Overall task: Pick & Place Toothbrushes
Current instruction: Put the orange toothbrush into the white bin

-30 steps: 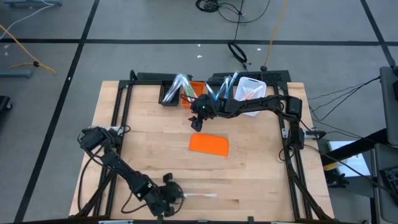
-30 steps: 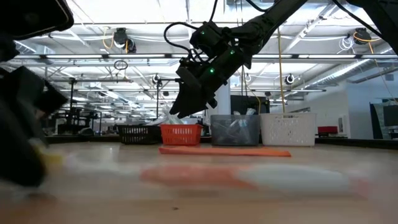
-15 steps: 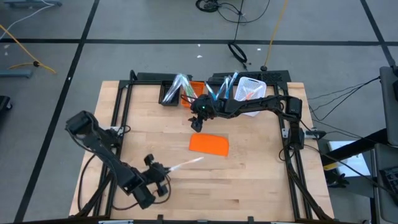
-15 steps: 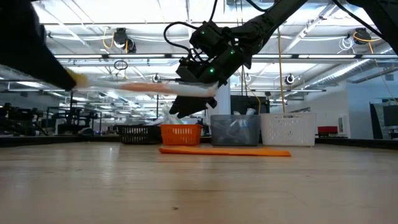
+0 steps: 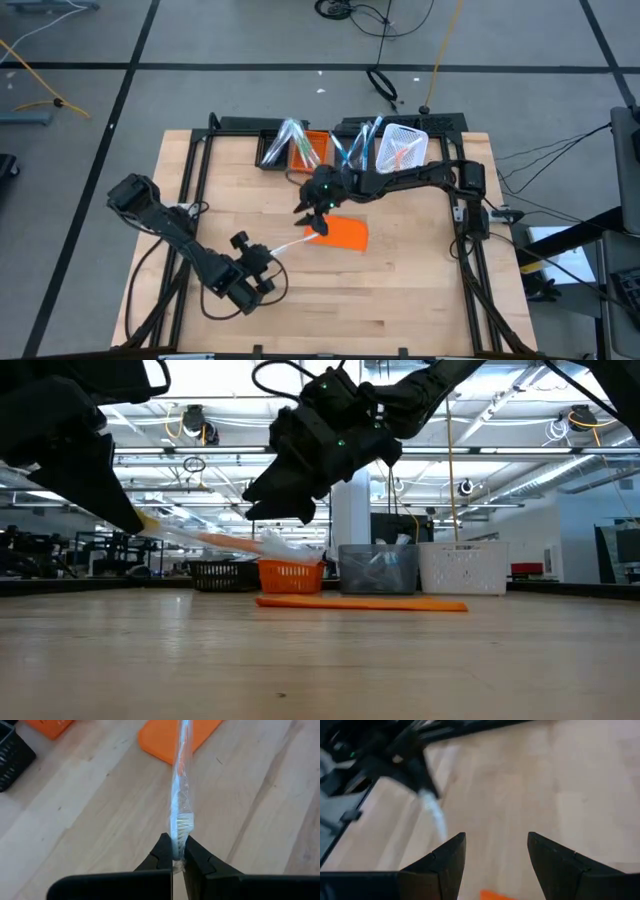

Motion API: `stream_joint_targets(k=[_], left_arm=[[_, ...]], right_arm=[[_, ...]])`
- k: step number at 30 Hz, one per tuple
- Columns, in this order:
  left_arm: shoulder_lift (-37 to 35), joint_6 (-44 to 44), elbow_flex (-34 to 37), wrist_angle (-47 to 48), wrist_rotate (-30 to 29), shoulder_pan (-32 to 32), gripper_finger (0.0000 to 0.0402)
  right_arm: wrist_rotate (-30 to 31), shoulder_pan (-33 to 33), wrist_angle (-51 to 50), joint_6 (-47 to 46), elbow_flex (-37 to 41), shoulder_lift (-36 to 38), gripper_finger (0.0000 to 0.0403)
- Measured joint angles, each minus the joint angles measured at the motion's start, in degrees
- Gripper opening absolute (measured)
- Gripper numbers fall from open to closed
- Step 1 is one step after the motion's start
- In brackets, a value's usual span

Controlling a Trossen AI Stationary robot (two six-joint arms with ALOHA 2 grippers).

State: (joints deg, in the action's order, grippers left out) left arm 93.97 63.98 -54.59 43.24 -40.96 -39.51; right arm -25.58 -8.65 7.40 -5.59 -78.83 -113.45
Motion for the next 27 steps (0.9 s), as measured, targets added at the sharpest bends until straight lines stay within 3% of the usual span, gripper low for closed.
stream_joint_targets(k=[5, 13, 20, 27], left_arm=[[0.0, -2.2, 0.0, 0.0, 0.0, 1.4, 0.0004], [-0.3, -5.9, 0.0, -0.3, 0.0, 2.9, 0.0005], [-0.3, -7.3, 0.0, -0.8, -0.1, 3.4, 0.0004], [-0.3, -11.4, 0.0, -5.4, -0.7, 3.5, 0.0004]], right_arm=[[0.7, 3.6, -0.9, 2.4, 0.0, 0.0, 0.0208], [14.0, 8.4, -6.0, 9.1, 0.0, 0.0, 0.0208], [17.1, 10.7, -7.0, 10.0, 0.0, 0.0, 0.0208], [25.7, 12.6, -10.9, 12.3, 0.0, 0.0, 0.0208]])
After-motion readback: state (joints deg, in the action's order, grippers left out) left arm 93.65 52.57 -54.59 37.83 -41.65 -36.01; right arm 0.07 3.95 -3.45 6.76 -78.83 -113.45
